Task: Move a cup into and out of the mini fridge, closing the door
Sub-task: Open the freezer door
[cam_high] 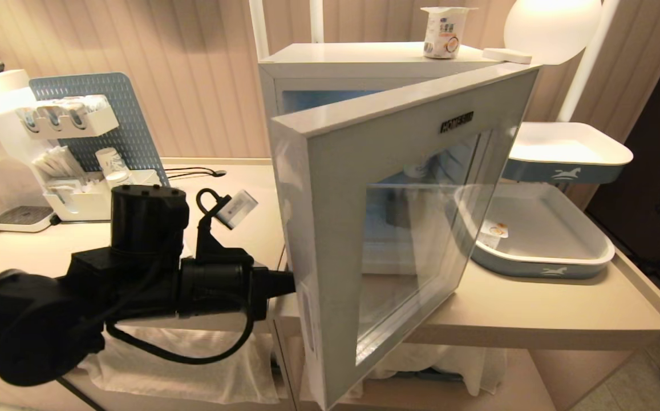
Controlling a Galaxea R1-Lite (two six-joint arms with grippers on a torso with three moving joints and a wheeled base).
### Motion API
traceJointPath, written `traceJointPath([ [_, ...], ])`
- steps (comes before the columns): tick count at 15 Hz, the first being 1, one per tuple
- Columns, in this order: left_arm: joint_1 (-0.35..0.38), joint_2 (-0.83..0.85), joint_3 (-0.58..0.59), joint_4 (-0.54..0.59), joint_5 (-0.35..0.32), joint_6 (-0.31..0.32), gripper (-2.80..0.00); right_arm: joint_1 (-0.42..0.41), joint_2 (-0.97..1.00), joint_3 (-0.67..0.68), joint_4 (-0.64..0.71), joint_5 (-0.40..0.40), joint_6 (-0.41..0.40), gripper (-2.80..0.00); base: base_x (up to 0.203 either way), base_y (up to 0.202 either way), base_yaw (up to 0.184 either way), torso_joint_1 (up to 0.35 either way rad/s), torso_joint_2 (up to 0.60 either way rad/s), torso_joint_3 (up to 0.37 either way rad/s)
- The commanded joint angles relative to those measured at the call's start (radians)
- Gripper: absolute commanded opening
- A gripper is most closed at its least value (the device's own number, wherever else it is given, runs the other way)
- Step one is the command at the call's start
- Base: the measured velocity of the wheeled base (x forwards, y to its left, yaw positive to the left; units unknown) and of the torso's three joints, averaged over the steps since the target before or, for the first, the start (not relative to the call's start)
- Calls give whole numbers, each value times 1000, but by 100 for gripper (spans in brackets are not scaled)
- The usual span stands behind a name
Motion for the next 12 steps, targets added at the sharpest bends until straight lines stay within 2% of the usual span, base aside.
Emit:
traceJointPath([
  [1, -41, -11, 2, 0, -5, -2, -280, 0, 0, 0, 0, 1, 0, -280, 0, 0, 0, 0, 0, 0],
  [3, -84, -29, 6, 2, -6, -3, -280, 0, 0, 0, 0, 1, -1, -280, 0, 0, 0, 0, 0, 0],
  [6, -189, -27, -17, 5, -5, -6, -280, 0, 0, 0, 2, 1, -2, -280, 0, 0, 0, 0, 0, 0],
  [9, -295, 57, -119, 12, 3, -9, -280, 0, 0, 0, 0, 1, -2, -280, 0, 0, 0, 0, 0, 0],
  [12, -354, 132, -231, 64, 6, -9, -280, 0, 0, 0, 2, 1, -2, -280, 0, 0, 0, 0, 0, 0],
])
